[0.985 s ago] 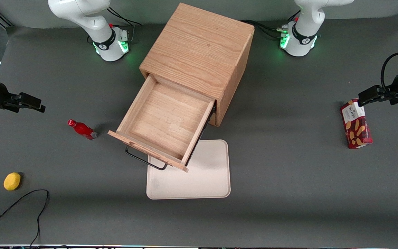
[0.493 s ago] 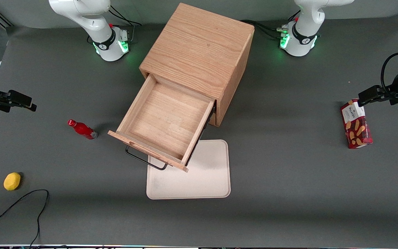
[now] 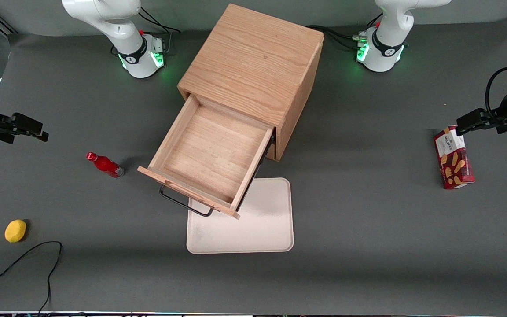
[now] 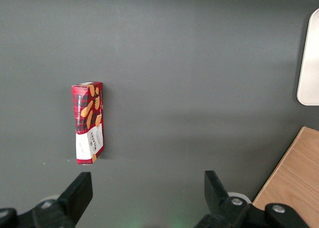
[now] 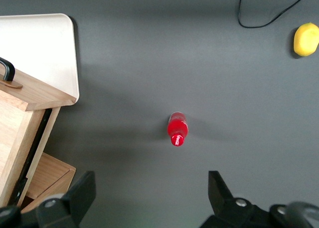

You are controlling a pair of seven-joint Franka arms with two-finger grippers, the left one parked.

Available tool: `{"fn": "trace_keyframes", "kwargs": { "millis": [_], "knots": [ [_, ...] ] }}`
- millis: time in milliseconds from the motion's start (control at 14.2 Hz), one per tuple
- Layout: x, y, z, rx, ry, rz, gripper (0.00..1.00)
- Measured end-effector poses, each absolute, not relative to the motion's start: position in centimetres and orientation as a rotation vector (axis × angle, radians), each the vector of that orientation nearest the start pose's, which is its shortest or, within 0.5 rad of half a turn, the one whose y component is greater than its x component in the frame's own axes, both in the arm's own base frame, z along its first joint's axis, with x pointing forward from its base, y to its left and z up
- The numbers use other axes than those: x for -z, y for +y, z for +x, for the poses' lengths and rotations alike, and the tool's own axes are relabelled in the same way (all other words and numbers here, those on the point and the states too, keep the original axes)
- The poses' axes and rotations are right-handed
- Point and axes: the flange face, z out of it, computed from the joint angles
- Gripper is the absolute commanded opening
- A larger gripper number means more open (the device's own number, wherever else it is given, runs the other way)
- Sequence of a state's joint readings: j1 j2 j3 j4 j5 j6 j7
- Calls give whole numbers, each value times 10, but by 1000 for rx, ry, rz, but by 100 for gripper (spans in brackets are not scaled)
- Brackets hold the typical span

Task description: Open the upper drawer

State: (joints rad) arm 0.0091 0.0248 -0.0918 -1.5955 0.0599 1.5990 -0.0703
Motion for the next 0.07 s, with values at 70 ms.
{"fn": "trace_keyframes", "kwargs": {
  "millis": [70],
  "knots": [
    [-604,-40,562,-18,24,-3083,100]
  ]
}}
